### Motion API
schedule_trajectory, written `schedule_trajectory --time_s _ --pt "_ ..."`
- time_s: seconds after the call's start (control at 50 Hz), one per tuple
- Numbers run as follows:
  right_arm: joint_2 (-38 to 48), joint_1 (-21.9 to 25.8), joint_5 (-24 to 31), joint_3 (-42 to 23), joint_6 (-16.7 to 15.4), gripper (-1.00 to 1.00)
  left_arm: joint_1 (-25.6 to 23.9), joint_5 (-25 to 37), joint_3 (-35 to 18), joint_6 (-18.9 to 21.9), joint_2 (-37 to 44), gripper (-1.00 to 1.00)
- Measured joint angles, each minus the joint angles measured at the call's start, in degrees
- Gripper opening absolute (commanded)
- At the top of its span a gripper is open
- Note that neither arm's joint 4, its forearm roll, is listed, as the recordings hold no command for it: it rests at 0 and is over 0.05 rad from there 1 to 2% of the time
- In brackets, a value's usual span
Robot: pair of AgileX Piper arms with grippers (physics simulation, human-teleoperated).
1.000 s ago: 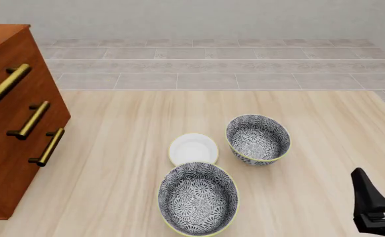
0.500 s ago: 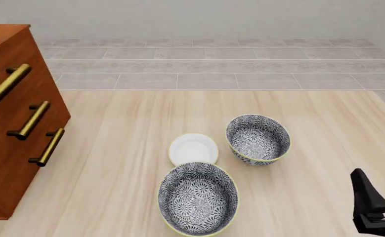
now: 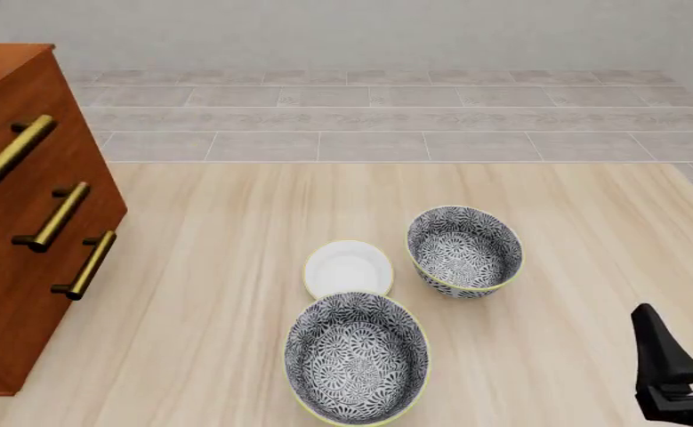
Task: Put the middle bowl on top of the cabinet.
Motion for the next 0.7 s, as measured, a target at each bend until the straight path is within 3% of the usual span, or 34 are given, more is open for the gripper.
schedule_trajectory --time_s 0.7 --pt "0.07 -0.06 -0.09 0.12 -0.11 1.0 2.25 -2.81 1.49 -0.13 1.46 -1.0"
